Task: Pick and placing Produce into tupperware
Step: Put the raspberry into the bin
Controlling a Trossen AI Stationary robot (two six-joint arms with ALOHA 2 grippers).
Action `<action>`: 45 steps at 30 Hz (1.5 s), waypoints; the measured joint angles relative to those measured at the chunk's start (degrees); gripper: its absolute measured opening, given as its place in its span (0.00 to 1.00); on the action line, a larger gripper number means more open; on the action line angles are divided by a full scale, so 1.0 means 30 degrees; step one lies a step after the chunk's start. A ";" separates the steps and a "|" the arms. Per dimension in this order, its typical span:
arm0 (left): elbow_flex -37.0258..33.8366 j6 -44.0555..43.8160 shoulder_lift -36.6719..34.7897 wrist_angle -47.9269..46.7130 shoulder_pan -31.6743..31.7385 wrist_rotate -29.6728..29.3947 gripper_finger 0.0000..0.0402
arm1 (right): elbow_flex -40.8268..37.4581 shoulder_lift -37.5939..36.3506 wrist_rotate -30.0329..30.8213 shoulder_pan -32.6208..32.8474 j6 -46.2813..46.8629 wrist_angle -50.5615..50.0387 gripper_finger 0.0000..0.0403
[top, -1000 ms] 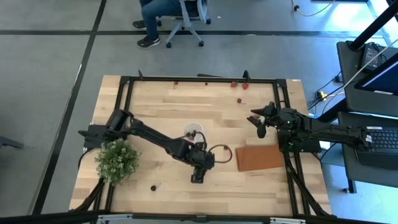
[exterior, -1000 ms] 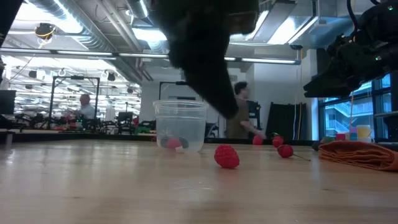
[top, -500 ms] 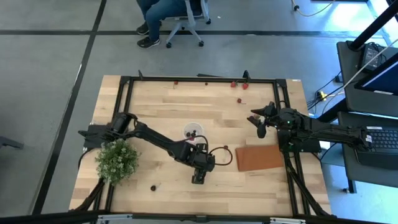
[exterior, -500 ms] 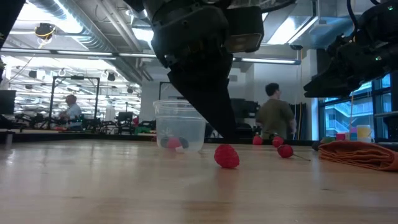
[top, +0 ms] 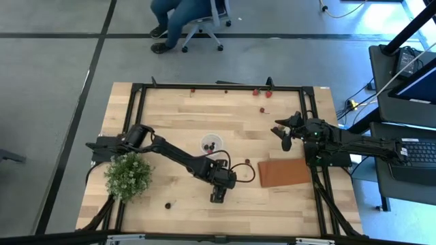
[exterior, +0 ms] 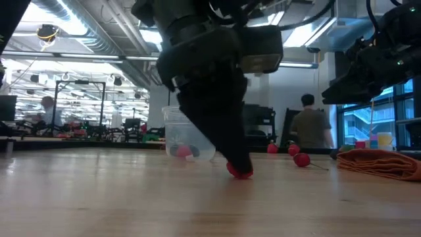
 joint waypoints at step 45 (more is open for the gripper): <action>-0.0019 -0.0221 -0.1934 -0.2309 0.0149 -0.1030 0.25 | 0.0000 -0.0007 0.0054 -0.0001 0.0015 0.0000 0.60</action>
